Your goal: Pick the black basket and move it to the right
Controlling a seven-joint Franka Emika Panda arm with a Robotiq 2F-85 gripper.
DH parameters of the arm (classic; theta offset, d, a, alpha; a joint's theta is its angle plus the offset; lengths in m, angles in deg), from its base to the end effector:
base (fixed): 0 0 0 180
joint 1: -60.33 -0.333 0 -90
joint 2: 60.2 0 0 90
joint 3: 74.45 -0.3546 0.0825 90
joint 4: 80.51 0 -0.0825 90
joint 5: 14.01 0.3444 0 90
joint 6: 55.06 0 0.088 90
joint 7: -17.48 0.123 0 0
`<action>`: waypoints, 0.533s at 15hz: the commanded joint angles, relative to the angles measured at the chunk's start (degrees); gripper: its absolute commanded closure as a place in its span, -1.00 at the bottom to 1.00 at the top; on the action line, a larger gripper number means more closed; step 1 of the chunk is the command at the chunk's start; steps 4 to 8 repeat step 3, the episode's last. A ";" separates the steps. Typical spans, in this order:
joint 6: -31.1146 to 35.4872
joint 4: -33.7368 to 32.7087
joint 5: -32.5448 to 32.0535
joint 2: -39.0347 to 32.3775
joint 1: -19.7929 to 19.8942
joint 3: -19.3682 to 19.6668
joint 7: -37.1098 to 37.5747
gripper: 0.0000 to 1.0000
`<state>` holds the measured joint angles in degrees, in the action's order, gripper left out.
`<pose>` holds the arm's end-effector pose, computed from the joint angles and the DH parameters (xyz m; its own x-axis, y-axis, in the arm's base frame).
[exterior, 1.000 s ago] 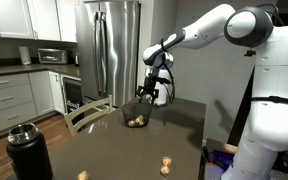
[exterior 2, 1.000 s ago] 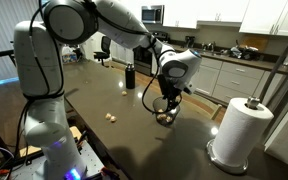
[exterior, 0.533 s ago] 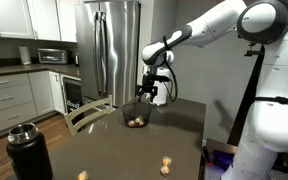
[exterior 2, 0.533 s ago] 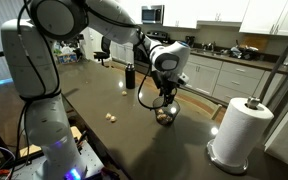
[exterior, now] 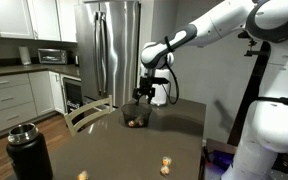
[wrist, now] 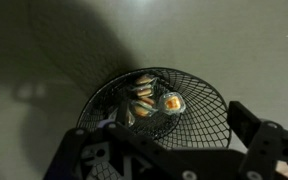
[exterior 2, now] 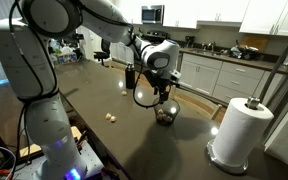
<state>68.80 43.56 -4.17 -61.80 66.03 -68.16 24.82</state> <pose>0.4957 -0.0957 0.4263 0.9068 -0.4179 -0.0548 -0.4215 -0.8975 -0.1299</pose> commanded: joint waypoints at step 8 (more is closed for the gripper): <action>2.36 1.94 -0.70 0.78 -0.50 -0.80 0.01 -1.00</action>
